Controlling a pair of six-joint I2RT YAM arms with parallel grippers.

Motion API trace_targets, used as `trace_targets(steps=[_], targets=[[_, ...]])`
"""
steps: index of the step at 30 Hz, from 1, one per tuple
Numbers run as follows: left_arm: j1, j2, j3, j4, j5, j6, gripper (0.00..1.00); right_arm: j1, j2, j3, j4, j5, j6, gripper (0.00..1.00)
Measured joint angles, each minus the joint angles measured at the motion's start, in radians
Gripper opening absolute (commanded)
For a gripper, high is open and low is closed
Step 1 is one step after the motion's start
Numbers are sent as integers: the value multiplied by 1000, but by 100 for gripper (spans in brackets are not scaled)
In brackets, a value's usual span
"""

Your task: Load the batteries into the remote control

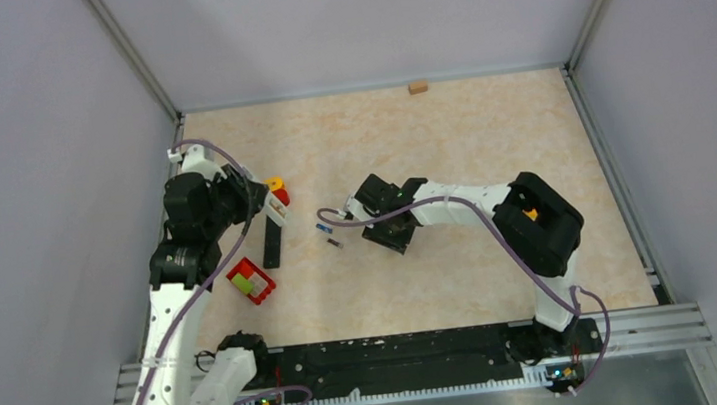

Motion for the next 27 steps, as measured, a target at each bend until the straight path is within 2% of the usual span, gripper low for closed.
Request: trace_targets(steps=[8,21,23,27], targets=[[0,0,7,-7,-13,2,0,-25,38,83,-37,0,-34,45],[0,-11,7,-17,-27,5,0,-25,37,91,-51,-3,-108,43],[0,-24,7,-24,-25,4,0,-25,35,98,-56,-2,-108,44],[0,-63,7,-31,-11,-3,0,-25,21,123,-84,8,-77,53]])
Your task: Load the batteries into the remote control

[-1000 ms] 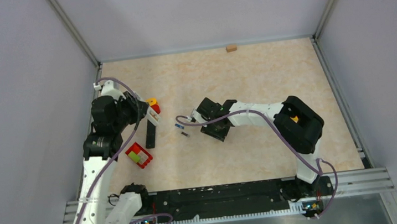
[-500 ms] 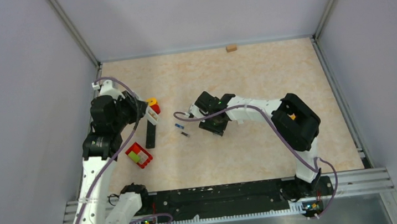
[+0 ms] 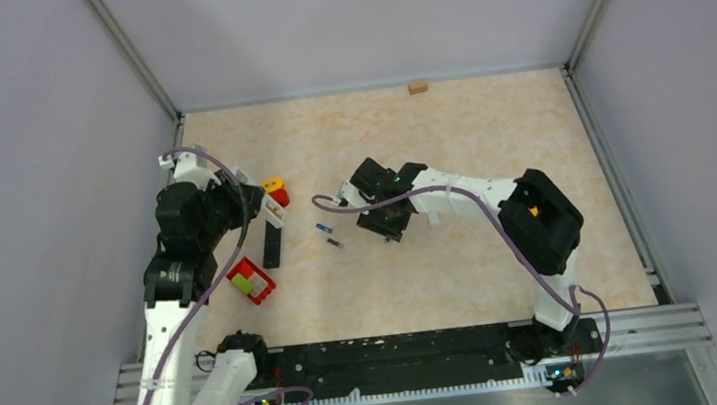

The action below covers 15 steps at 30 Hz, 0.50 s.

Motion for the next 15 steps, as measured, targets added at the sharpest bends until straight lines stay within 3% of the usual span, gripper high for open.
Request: trace_targets(steps=[6,8,9,15], targets=[[0,-51,0,2,29,-10,0,0,-21,105,-58,21,76,64],[0,-63,-3,2,36,-10,0,0,-21,144,-58,22,95,83],[0,-68,-6,2,39,-10,0,0,-21,161,-56,21,108,87],[0,-101,-39,-8,37,-10,0,0,-16,202,-48,0,118,87]])
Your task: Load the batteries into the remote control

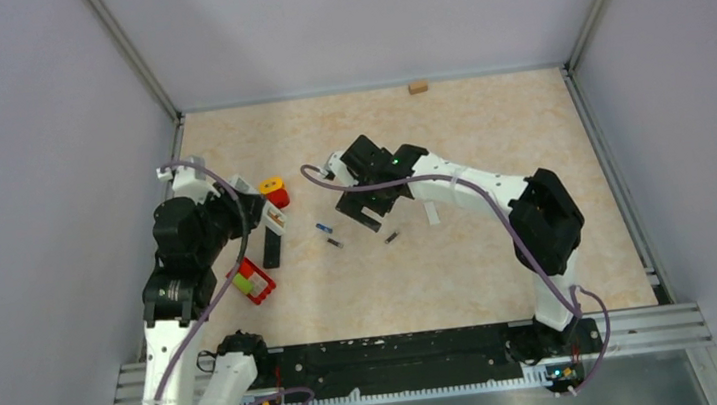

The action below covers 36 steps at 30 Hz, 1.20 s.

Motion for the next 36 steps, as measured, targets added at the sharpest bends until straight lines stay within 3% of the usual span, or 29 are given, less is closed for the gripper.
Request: trace_targets(steps=[12,24,28,32,36], targets=[[0,-8,-16,-18,-22,0,0,26,6,-153,14,-34,-213,86],[0,80,-15,-15,-13,-12,0,31,99,-160,32,-28,-320,78],[0,96,-2,-14,-10,-11,0,28,104,-158,34,-29,-338,66],[0,106,12,-9,-10,-10,0,22,126,-131,16,-44,-345,42],[0,109,16,-5,-10,-6,0,13,150,-99,-6,-57,-346,26]])
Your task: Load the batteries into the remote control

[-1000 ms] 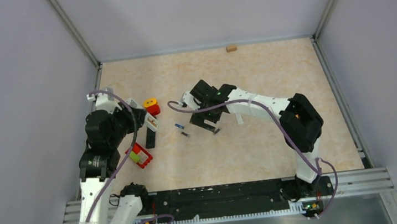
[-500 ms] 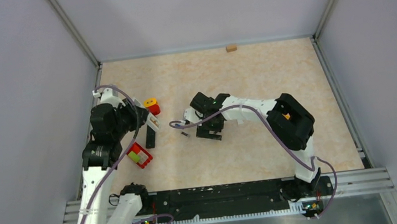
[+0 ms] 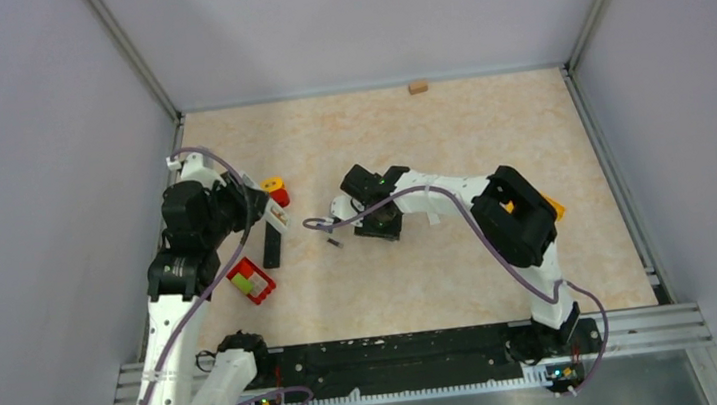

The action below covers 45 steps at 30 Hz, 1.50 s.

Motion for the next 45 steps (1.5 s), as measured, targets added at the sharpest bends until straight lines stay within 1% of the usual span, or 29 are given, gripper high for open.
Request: trace_targets(steps=[7,10,14,18,21,26,30,35,40,45], targets=[[0,7,2,0,11,3,0,-10,1,0,-9,-3,18,10],[0,11,2,1,20,2,0,-13,-1,-2,-2,-2,48,7],[0,11,2,16,47,-3,0,-31,-55,-76,80,-28,137,8],[0,13,-19,78,127,-33,0,-49,-174,-169,136,-56,257,10],[0,34,-45,149,251,-87,0,-55,-306,-200,164,-76,373,10],[-6,108,-122,336,472,-213,0,-63,-520,-204,198,-84,552,13],[-29,163,-159,470,567,-306,0,-70,-644,-188,176,-96,679,14],[-80,227,-159,599,596,-386,0,-74,-658,-111,139,-186,779,13],[-101,272,-174,693,599,-482,0,-74,-647,-39,115,-266,861,13],[-109,282,-200,736,599,-541,0,-62,-620,35,86,-294,896,13]])
